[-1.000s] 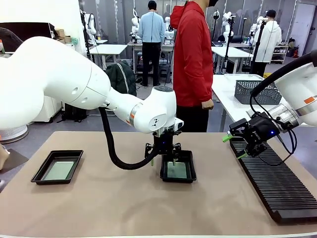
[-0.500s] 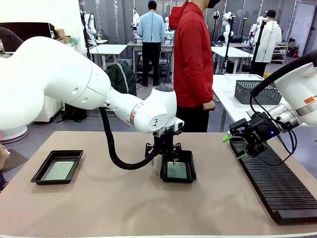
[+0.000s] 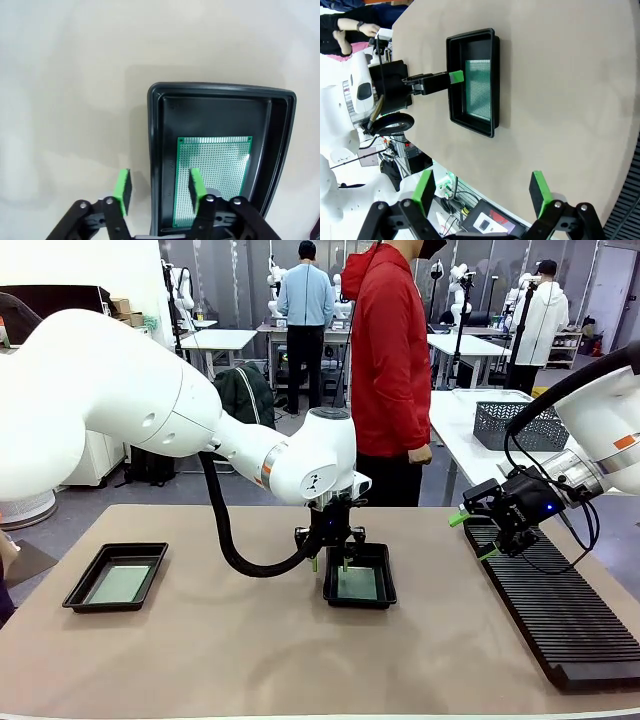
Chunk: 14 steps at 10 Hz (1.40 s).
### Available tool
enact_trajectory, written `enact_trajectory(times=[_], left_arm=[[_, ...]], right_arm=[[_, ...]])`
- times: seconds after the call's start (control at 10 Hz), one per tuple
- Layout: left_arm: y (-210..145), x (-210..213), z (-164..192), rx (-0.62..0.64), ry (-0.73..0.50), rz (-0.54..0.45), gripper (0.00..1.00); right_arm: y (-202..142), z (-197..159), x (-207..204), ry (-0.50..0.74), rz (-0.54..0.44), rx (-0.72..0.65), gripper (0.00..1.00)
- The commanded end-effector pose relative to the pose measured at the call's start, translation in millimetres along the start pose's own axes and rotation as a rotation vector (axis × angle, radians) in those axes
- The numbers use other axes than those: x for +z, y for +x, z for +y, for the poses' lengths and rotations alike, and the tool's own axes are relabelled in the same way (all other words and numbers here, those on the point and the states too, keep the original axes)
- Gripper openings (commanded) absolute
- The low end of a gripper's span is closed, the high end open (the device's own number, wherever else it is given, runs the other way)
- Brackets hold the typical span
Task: Inspect and transfer BCBs to ESD trays.
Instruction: Pick up the ESD tray and place it on the left side of the table.
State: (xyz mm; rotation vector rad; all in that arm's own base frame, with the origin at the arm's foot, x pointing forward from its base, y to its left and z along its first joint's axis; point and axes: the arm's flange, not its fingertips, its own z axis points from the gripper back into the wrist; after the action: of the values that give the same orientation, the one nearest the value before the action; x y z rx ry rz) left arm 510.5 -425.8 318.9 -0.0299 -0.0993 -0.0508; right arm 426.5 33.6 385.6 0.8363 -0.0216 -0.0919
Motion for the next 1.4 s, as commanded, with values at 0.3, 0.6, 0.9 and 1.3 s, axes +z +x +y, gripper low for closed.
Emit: enact_trajectory(times=[0.3,0.6,0.9,1.3], left_arm=[[0.5,5.1,4.3,-0.027,0.009,0.013,0.15],[-0.3,0.3,8.3,-0.014,-0.007,0.012,0.12],[-2.1,-2.4,9.5,-0.009,-0.007,0.009,0.00],[-3.0,-6.9,6.6,-0.011,-0.022,0.018,0.00]], right_arm=[[1.4,1.6,0.0,-0.017,-0.008,-0.020,1.00],[1.4,1.6,0.0,-0.017,-0.008,-0.020,1.00],[1.4,1.6,0.0,-0.017,-0.008,-0.020,1.00],[1.4,1.6,0.0,-0.017,-0.008,-0.020,1.00]])
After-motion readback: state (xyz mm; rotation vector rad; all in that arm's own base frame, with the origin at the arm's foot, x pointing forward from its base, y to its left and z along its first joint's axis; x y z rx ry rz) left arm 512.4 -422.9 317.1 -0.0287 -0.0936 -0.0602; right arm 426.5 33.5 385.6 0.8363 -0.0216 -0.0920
